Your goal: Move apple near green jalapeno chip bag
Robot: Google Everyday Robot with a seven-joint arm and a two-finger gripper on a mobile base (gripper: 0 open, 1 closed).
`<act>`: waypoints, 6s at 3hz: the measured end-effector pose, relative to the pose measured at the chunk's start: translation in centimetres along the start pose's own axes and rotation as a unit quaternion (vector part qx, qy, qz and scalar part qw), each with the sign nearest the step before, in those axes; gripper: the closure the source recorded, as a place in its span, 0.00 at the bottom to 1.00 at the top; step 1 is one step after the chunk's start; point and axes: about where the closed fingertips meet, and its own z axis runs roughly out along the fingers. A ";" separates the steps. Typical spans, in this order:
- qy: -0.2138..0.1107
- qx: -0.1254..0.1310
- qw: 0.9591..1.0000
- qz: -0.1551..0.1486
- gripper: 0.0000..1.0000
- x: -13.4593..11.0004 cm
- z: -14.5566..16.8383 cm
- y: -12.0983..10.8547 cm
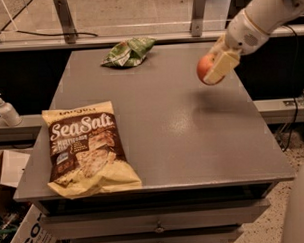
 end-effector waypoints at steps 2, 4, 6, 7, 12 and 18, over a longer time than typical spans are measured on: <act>-0.010 0.016 1.000 -0.010 1.00 -1.5 -0.8 -1.0; -0.043 0.020 0.999 -0.004 1.00 -2.2 -0.3 -2.8; -0.075 0.009 0.997 0.009 1.00 -6.0 3.5 -6.4; -0.080 0.011 0.997 0.016 1.00 -7.5 5.1 -7.3; -0.130 0.050 0.990 0.028 1.00 -13.2 11.5 -9.1; -0.099 0.035 0.993 0.049 0.13 -14.4 15.7 -11.6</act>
Offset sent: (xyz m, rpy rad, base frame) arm 0.0107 0.0057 0.0191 0.0111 -0.0479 0.0026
